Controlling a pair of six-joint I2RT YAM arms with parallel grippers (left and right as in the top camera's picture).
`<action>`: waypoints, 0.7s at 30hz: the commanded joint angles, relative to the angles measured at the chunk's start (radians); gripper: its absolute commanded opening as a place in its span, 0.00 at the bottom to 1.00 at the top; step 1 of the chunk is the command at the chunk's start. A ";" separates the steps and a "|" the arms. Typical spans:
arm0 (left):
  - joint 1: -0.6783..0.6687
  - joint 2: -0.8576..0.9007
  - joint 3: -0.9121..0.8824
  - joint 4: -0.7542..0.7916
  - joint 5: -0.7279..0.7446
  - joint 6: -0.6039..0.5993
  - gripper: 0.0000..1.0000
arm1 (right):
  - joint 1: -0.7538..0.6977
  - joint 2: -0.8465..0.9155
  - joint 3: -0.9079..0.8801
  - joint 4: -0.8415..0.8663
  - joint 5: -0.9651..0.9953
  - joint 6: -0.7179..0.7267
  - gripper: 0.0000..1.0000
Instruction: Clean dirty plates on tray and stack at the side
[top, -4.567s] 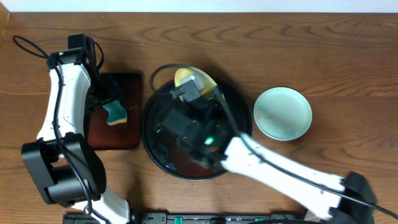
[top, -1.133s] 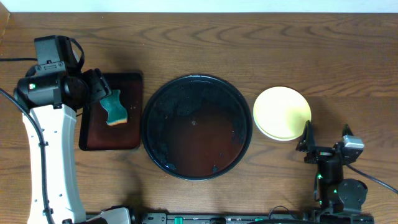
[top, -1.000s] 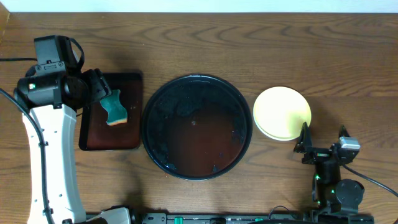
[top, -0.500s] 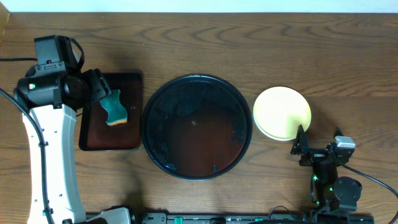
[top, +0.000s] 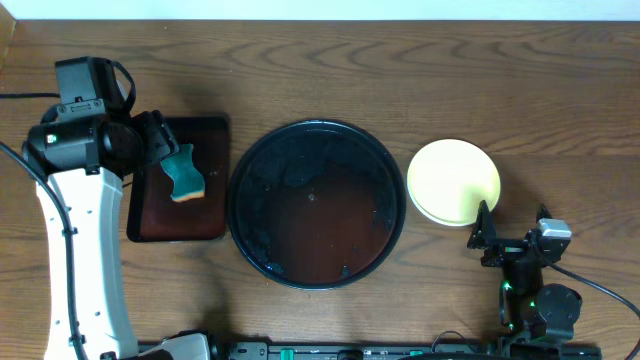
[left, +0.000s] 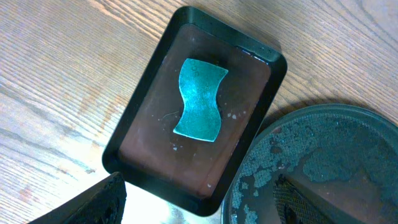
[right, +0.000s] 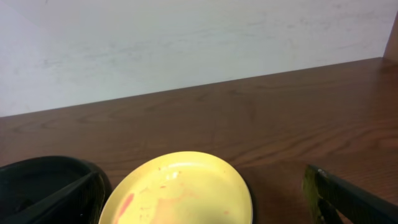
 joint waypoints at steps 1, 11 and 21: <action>0.002 0.000 0.010 -0.002 -0.002 0.006 0.76 | 0.011 -0.007 -0.003 -0.002 -0.008 0.014 0.99; 0.004 -0.015 0.010 -0.002 -0.002 0.006 0.77 | 0.011 -0.007 -0.003 -0.002 -0.008 0.014 0.99; -0.038 -0.297 0.005 -0.002 -0.002 0.006 0.77 | 0.011 -0.007 -0.003 -0.002 -0.008 0.014 0.99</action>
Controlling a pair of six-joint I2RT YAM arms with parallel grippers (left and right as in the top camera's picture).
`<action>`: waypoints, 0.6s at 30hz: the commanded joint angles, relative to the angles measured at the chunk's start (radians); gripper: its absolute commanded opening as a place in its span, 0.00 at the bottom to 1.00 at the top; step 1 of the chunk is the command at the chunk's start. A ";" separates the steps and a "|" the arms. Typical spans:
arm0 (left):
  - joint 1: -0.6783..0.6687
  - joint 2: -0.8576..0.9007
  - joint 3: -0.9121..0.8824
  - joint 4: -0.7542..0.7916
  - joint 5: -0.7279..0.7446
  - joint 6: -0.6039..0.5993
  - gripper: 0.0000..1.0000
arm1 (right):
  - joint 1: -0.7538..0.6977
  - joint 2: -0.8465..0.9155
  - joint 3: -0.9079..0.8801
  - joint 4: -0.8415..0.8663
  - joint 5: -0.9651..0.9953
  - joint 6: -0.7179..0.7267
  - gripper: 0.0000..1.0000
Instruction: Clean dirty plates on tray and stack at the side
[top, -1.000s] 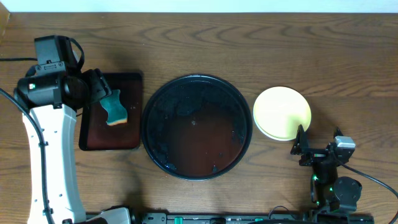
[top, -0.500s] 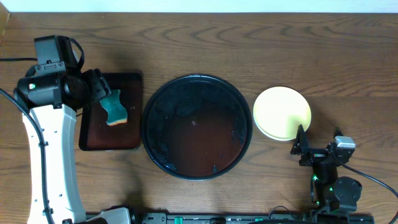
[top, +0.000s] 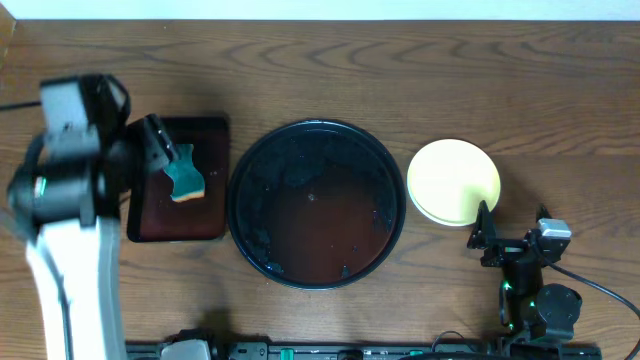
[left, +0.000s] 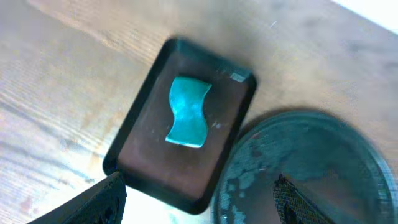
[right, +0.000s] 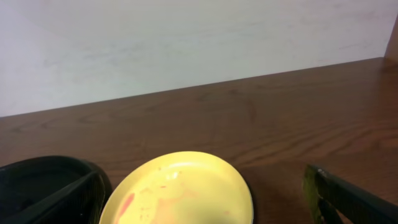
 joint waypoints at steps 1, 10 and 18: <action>-0.003 -0.138 0.005 -0.003 -0.002 0.006 0.77 | 0.009 -0.007 -0.003 -0.002 -0.007 0.014 0.99; -0.003 -0.426 0.005 -0.011 -0.035 0.045 0.77 | 0.009 -0.007 -0.003 -0.002 -0.007 0.014 0.99; -0.003 -0.693 -0.196 0.050 -0.046 0.127 0.77 | 0.009 -0.007 -0.003 -0.003 -0.007 0.014 0.99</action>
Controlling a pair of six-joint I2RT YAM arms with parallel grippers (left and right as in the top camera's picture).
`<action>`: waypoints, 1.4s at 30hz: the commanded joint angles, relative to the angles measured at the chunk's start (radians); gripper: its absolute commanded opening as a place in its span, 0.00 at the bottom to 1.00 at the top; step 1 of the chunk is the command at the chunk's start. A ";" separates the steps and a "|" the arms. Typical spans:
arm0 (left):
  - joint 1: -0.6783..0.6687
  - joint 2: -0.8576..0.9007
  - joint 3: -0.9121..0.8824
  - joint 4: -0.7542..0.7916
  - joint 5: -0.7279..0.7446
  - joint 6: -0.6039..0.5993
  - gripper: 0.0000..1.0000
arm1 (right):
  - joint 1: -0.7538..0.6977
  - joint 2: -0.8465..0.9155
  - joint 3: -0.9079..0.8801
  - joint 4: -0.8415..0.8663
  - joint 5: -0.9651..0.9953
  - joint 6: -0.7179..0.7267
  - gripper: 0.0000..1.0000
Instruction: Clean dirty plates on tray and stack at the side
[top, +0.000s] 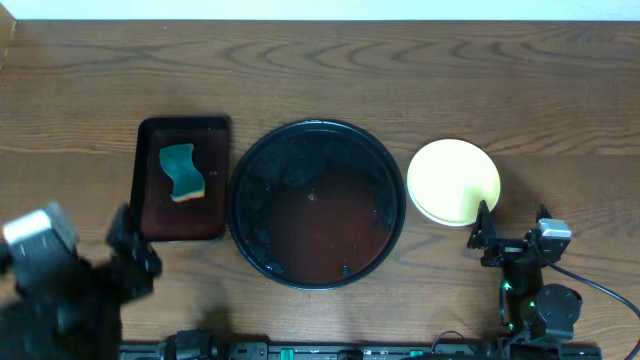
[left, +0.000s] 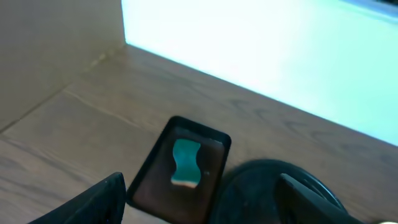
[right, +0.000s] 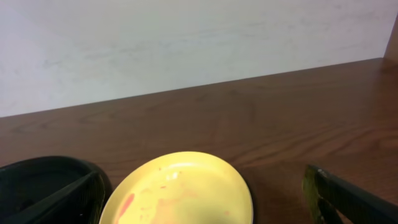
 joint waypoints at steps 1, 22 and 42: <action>-0.001 -0.137 -0.179 0.087 0.002 0.091 0.76 | 0.009 -0.007 -0.003 -0.003 -0.008 0.014 0.99; -0.001 -0.620 -1.234 1.022 0.279 0.451 0.77 | 0.009 -0.006 -0.003 -0.003 -0.008 0.014 0.99; -0.001 -0.620 -1.420 1.049 0.234 0.533 0.77 | 0.009 -0.006 -0.003 -0.003 -0.007 0.014 0.99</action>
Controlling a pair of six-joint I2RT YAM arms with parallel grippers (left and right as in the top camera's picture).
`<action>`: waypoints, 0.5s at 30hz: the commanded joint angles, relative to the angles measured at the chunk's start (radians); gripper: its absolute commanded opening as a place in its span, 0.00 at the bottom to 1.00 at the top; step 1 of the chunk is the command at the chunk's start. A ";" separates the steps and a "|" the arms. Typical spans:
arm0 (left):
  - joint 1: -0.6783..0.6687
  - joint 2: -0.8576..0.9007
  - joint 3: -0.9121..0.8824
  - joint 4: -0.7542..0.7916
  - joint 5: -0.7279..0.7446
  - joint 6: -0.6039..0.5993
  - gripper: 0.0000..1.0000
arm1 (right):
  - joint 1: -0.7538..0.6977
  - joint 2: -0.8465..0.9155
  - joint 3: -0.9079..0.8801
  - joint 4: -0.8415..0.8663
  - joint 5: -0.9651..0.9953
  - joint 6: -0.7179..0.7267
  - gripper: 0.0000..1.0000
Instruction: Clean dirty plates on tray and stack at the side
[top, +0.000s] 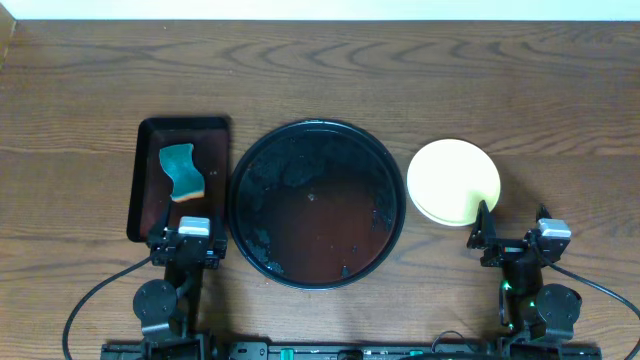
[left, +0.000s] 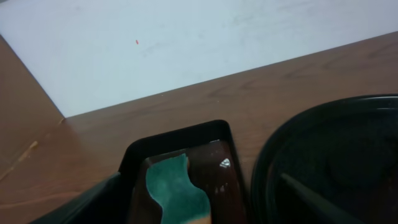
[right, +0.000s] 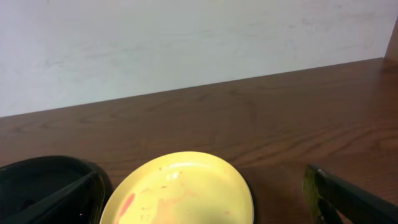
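Note:
A yellow plate (top: 453, 180) lies on the table right of the round dark tray (top: 315, 205); red smears show on the yellow plate (right: 180, 190) in the right wrist view. A green sponge (top: 182, 172) rests in a small rectangular tray (top: 145, 215). My left gripper (top: 186, 238) sits low at the front, just behind that small tray, open and empty; the sponge (left: 177, 190) lies ahead between its fingers (left: 81, 202). My right gripper (top: 510, 238) sits open and empty in front of the yellow plate.
The round tray's wet, speckled floor holds no plate. Its rim (left: 267, 155) shows at the right in the left wrist view and its rim (right: 43, 168) at the left in the right wrist view. A pale wall stands behind the table.
My left arm was low at the front left with its camera looking from afar; now it sits folded at the front edge just behind the small tray. Sponge, plate and right arm are unchanged.
My left gripper was open over the sponge in the small tray. Then it stood higher above it, then far back at the front left, and now it rests at the front edge. The sponge stayed in its tray. The right arm never moved.

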 joint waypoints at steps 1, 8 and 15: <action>-0.001 -0.009 -0.032 -0.011 -0.019 0.015 0.77 | 0.007 -0.006 -0.002 -0.003 -0.007 0.014 0.99; -0.001 -0.009 -0.032 0.023 0.010 0.005 0.77 | 0.007 -0.006 -0.002 -0.003 -0.007 0.014 0.99; -0.001 -0.010 -0.032 0.112 -0.032 0.006 0.77 | 0.007 -0.006 -0.002 -0.003 -0.007 0.014 0.99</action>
